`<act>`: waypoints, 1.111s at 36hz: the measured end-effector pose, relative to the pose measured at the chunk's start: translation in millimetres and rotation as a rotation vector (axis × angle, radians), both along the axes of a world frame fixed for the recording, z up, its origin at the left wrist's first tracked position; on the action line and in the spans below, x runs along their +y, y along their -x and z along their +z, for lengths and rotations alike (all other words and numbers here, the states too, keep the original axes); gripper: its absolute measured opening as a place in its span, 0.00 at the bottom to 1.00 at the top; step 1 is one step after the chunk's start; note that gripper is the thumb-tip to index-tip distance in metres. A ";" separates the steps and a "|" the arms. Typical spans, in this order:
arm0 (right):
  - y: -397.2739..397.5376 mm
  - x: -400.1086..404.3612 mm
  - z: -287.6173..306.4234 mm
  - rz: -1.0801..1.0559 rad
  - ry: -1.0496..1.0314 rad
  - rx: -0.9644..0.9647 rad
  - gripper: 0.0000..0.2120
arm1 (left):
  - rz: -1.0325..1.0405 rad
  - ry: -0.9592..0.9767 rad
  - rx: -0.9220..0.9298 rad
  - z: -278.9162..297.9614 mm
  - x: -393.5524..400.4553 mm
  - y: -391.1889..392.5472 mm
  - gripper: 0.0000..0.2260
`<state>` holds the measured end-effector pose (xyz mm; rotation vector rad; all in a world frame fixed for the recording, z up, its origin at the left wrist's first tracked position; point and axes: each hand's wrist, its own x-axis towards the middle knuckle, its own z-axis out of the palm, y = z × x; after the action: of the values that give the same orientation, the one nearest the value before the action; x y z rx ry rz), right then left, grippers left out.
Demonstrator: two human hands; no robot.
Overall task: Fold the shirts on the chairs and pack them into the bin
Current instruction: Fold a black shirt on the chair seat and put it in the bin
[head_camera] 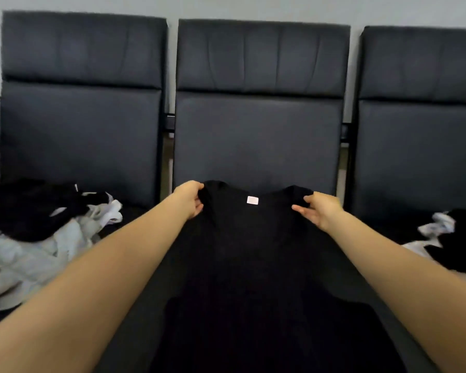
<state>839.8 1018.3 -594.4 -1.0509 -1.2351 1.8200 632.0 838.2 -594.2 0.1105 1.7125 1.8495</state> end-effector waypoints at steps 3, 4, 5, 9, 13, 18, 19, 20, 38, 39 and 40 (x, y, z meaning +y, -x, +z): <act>24.4 18.6 -28.6 -0.023 -0.037 0.040 0.20 | 0.026 -0.008 0.009 -17.3 19.1 25.1 0.14; 33.2 24.4 -34.6 -0.028 -0.056 0.045 0.20 | 0.044 0.008 0.031 -20.4 25.3 36.4 0.15; 41.6 31.3 -41.7 -0.032 -0.074 0.037 0.21 | 0.057 0.018 0.058 -24.8 30.5 47.2 0.16; 59.7 40.8 -60.1 0.010 -0.160 -0.183 0.08 | 0.070 0.119 0.239 -40.1 42.3 67.5 0.14; 68.1 48.3 -79.6 0.085 -0.369 -0.495 0.08 | -0.026 0.579 0.658 -78.9 40.4 65.2 0.06; 61.3 43.4 -73.6 0.119 -0.350 -0.439 0.06 | -0.019 0.723 0.842 -85.1 37.2 51.6 0.13; 55.0 41.9 -72.9 0.122 -0.352 -0.445 0.04 | -0.025 0.728 0.812 -81.4 35.2 50.6 0.17; 46.5 39.2 -71.8 0.117 -0.354 -0.452 0.04 | -0.024 0.737 0.770 -75.9 30.4 47.4 0.22; -160.4 -29.3 -57.5 0.188 -0.494 -0.815 0.23 | -0.287 0.858 0.734 -78.0 -143.4 -69.9 0.19; -163.3 -36.1 -58.6 0.227 -0.498 -0.833 0.22 | -0.291 0.829 0.722 -78.5 -146.0 -75.9 0.17; -165.9 -42.9 -60.8 0.262 -0.535 -0.875 0.20 | -0.280 0.805 0.700 -79.8 -148.1 -81.6 0.16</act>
<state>1005.7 975.4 -655.2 -1.4486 -2.2975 1.0484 713.6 690.1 -674.0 0.6804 2.6192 0.8412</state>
